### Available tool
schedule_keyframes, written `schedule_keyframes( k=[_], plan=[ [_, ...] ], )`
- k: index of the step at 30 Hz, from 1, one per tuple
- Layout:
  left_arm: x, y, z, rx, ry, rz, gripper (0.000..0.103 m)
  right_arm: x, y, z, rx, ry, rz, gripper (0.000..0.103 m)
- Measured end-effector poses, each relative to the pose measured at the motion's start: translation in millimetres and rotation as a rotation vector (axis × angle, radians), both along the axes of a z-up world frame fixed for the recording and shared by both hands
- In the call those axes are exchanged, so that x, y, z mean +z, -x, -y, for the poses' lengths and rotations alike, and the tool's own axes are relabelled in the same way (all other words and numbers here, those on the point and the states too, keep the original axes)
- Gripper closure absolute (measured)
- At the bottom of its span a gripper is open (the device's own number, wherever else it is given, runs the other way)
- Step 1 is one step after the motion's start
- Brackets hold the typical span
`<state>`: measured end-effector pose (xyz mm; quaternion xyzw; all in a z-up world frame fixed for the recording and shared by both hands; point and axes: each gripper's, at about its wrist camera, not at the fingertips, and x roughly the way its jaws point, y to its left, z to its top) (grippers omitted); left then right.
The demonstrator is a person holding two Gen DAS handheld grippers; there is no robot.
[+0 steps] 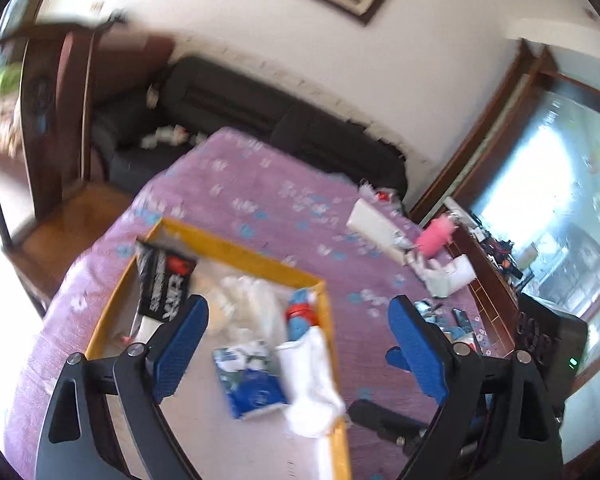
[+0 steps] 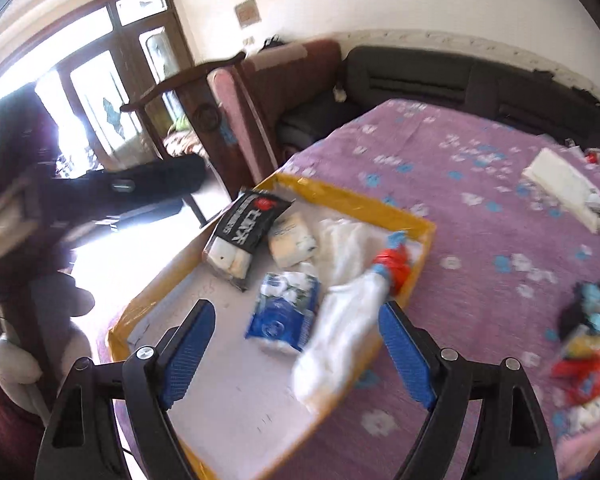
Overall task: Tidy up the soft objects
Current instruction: 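Move both tools back over the remaining pile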
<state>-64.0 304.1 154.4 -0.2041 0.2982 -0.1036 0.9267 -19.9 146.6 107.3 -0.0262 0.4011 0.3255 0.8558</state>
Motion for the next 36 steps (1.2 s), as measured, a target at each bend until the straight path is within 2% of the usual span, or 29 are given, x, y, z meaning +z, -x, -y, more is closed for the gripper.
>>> schedule_keyframes(
  k=[3, 5, 7, 8, 10, 11, 13, 19, 26, 30, 33, 36],
  plan=[
    [37, 40, 29, 0.026, -0.082, 0.150, 0.000, 15, 19, 35, -0.053, 0.002, 0.071, 0.013],
    [54, 67, 41, 0.034, -0.064, 0.234, 0.000, 24, 34, 63, -0.100, -0.002, 0.123, 0.013],
    [60, 87, 48, -0.001, 0.052, 0.266, 0.000, 31, 43, 85, -0.140, -0.015, 0.152, 0.011],
    [58, 90, 50, -0.055, 0.143, 0.272, 0.000, 34, 47, 95, -0.159, -0.024, 0.161, 0.010],
    [47, 83, 63, -0.193, 0.281, 0.216, 0.000, 39, 56, 123, -0.202, -0.051, 0.166, 0.010],
    [40, 78, 74, -0.215, 0.296, 0.168, 0.000, 40, 58, 136, -0.225, -0.064, 0.163, 0.010],
    [31, 72, 90, -0.210, 0.285, 0.117, 0.000, 42, 62, 157, -0.257, -0.084, 0.157, 0.010],
    [3, 57, 142, -0.281, 0.323, -0.032, 0.000, 40, 80, 225, -0.364, -0.130, 0.134, 0.010],
    [-32, 43, 192, -0.300, 0.282, -0.149, 0.000, 22, 89, 276, -0.449, -0.113, 0.112, 0.010],
    [-53, 27, 209, -0.295, 0.272, -0.178, 0.000, 9, 86, 307, -0.508, -0.122, 0.074, 0.010],
    [-65, 18, 218, -0.250, 0.210, -0.188, 0.000, 3, 84, 323, -0.535, -0.124, 0.047, 0.010],
    [-83, 7, 234, -0.208, 0.059, -0.231, 0.000, -4, 82, 338, -0.570, -0.106, 0.033, 0.009]
  ],
)
